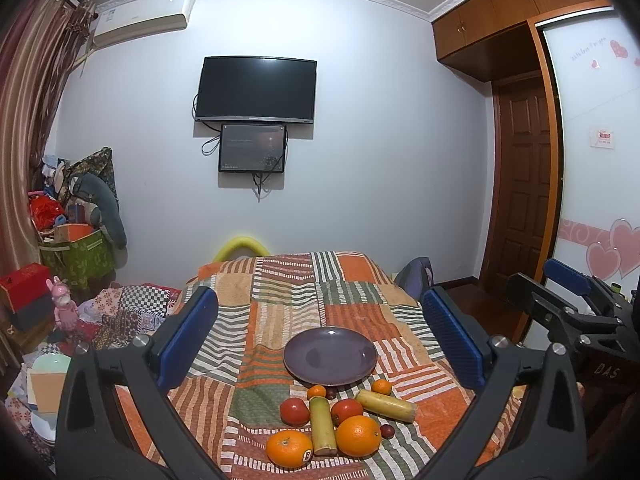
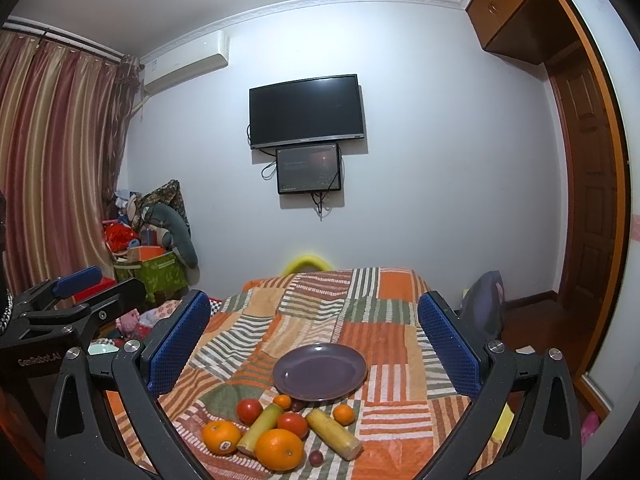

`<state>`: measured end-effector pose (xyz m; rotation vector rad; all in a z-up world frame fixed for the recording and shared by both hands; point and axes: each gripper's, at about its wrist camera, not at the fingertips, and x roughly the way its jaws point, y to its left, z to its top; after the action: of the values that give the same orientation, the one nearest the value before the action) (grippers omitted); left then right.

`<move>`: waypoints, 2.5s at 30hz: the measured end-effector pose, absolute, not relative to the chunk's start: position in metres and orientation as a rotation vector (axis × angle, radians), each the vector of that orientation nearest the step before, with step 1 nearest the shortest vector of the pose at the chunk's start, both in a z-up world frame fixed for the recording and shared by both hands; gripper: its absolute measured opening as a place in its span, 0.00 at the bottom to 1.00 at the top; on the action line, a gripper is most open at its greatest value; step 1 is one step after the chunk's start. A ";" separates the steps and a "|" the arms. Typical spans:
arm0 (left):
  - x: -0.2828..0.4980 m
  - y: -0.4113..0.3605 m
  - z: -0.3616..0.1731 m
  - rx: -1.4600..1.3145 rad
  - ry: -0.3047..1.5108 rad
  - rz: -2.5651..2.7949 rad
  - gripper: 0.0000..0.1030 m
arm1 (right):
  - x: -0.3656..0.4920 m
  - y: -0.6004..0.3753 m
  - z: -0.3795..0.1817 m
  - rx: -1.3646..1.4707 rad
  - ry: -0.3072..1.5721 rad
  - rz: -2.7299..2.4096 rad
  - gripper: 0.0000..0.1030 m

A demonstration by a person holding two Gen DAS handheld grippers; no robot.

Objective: Organize fruits

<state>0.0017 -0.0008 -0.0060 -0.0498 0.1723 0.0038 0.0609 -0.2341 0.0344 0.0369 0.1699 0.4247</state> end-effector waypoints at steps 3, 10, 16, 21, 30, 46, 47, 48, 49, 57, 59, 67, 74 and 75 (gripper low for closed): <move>0.001 -0.001 -0.006 -0.046 0.170 0.005 1.00 | 0.061 -0.234 0.033 0.037 0.173 0.424 1.00; 0.002 -0.001 -0.004 -0.042 0.168 0.011 1.00 | 0.062 -0.234 0.033 0.038 0.180 0.429 1.00; 0.003 -0.001 -0.005 -0.041 0.171 0.013 1.00 | 0.064 -0.234 0.032 0.038 0.184 0.430 1.00; 0.003 -0.001 -0.005 -0.041 0.172 0.014 1.00 | 0.064 -0.233 0.031 0.034 0.188 0.429 1.00; 0.004 0.000 -0.005 -0.042 0.172 0.020 1.00 | 0.064 -0.232 0.032 0.035 0.192 0.430 1.00; 0.007 0.000 -0.009 -0.046 0.180 0.004 1.00 | 0.063 -0.233 0.030 0.040 0.184 0.433 1.00; 0.007 0.000 -0.010 -0.047 0.182 0.002 1.00 | 0.063 -0.233 0.030 0.040 0.183 0.435 1.00; 0.007 0.001 -0.009 -0.048 0.184 -0.001 1.00 | 0.063 -0.232 0.030 0.039 0.184 0.436 1.00; 0.007 0.001 -0.010 -0.050 0.184 -0.007 1.00 | 0.064 -0.232 0.029 0.036 0.185 0.437 1.00; 0.020 0.003 -0.015 -0.020 0.247 -0.024 0.76 | 0.075 -0.226 0.021 -0.008 0.241 0.475 0.85; 0.027 0.007 -0.020 -0.028 0.280 -0.034 0.70 | 0.079 -0.226 0.017 -0.015 0.264 0.481 0.83; 0.052 0.027 -0.041 -0.018 0.411 -0.017 0.59 | 0.102 -0.231 -0.006 -0.009 0.407 0.513 0.64; 0.076 0.054 -0.072 0.010 0.548 0.027 0.54 | 0.127 -0.229 -0.032 -0.045 0.557 0.544 0.55; 0.080 0.059 -0.079 0.009 0.578 0.026 0.54 | 0.128 -0.227 -0.035 -0.058 0.574 0.545 0.55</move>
<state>0.0804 0.0586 -0.0792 0.0089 0.5777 0.0262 0.1285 -0.2269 -0.0354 -0.0581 0.5738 0.5453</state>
